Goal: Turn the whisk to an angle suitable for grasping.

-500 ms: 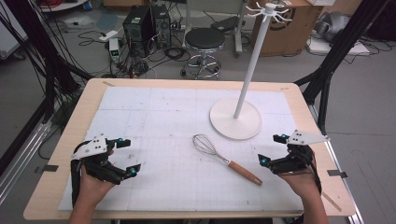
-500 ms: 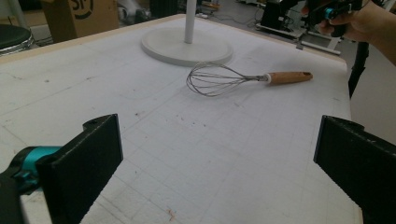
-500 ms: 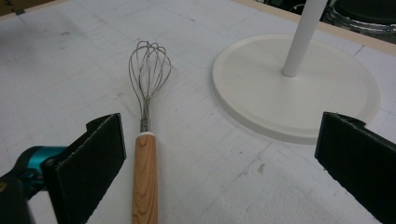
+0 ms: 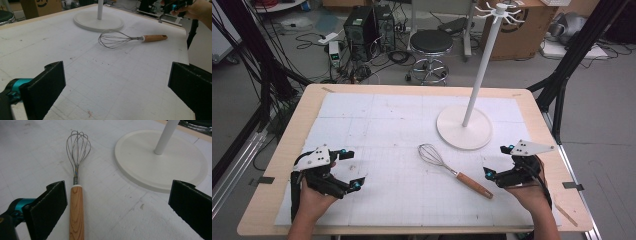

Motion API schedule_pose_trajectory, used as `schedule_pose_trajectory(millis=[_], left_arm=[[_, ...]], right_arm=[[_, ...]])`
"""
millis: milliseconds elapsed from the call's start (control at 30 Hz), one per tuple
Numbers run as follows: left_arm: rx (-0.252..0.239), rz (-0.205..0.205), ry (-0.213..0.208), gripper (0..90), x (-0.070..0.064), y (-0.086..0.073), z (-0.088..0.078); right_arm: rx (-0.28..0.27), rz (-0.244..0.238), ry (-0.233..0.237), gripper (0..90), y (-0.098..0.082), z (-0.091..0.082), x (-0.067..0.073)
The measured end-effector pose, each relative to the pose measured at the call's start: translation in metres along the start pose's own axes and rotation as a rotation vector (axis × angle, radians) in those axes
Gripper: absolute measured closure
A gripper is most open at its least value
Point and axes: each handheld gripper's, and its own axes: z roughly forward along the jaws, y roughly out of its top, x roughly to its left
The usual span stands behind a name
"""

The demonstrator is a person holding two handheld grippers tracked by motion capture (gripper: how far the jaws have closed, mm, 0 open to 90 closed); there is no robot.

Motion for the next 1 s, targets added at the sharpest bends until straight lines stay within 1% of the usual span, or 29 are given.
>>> schedule_pose_trajectory(millis=[100,167,367,400,433,467,533,567,600,633,667,733,767,800,833,900,967,1000], left_arm=[[0.004,0.002,-0.001,1.7,0.000,0.000,0.001],[0.005,0.004,-0.003,1.7,0.000,0.000,0.001],[0.015,0.003,-0.004,1.7,0.000,-0.002,0.001],[0.015,0.003,-0.004,1.7,0.000,-0.002,0.001],[0.015,0.002,-0.005,1.7,-0.001,-0.002,0.001],[0.016,0.003,-0.005,1.7,0.000,-0.002,0.002],[0.016,-0.001,-0.007,1.8,-0.001,-0.002,0.003],[0.019,0.002,-0.006,1.7,-0.001,-0.002,0.003],[0.019,0.002,-0.006,1.7,-0.001,-0.002,0.003],[0.022,0.001,-0.009,1.7,-0.001,-0.002,0.003],[0.024,0.000,-0.012,1.7,-0.001,-0.003,0.004],[0.029,0.001,-0.009,1.7,-0.001,-0.003,0.005],[0.029,0.001,-0.009,1.8,-0.001,-0.003,0.005],[0.031,0.001,-0.011,1.7,-0.001,-0.003,0.005],[0.031,0.001,-0.011,1.7,-0.001,-0.003,0.005],[0.031,0.000,-0.010,1.7,-0.001,-0.003,0.005],[0.032,-0.001,-0.011,1.7,-0.001,-0.003,0.005],[0.033,0.000,-0.013,1.7,-0.001,-0.003,0.006]], right_arm=[[0.040,-0.018,-0.007,1.4,0.001,0.006,0.004],[0.056,-0.026,-0.003,1.5,0.002,0.012,0.006],[0.117,-0.048,0.021,4.8,0.003,0.031,0.016],[0.132,-0.063,0.024,5.8,0.003,0.035,0.019],[0.147,-0.067,0.025,6.9,0.004,0.039,0.022],[0.165,-0.075,0.024,8.6,0.004,0.042,0.024],[0.198,-0.097,0.040,16.5,0.003,0.049,0.028],[0.217,-0.098,0.044,16.6,0.003,0.052,0.031],[0.217,-0.098,0.044,16.6,0.003,0.052,0.031],[0.243,-0.107,0.040,20.2,0.002,0.057,0.034],[0.254,-0.110,0.044,25.0,0.002,0.059,0.035],[0.277,-0.105,0.078,33.2,0.002,0.062,0.038],[0.277,-0.105,0.078,33.2,0.002,0.062,0.038],[0.299,-0.126,0.079,37.9,0.002,0.066,0.041],[0.310,-0.133,0.076,39.6,0.002,0.067,0.042],[0.319,-0.134,0.080,43.2,0.003,0.069,0.044],[0.336,-0.136,0.074,46.5,0.002,0.070,0.045],[0.342,-0.146,0.071,48.1,0.002,0.071,0.046]])
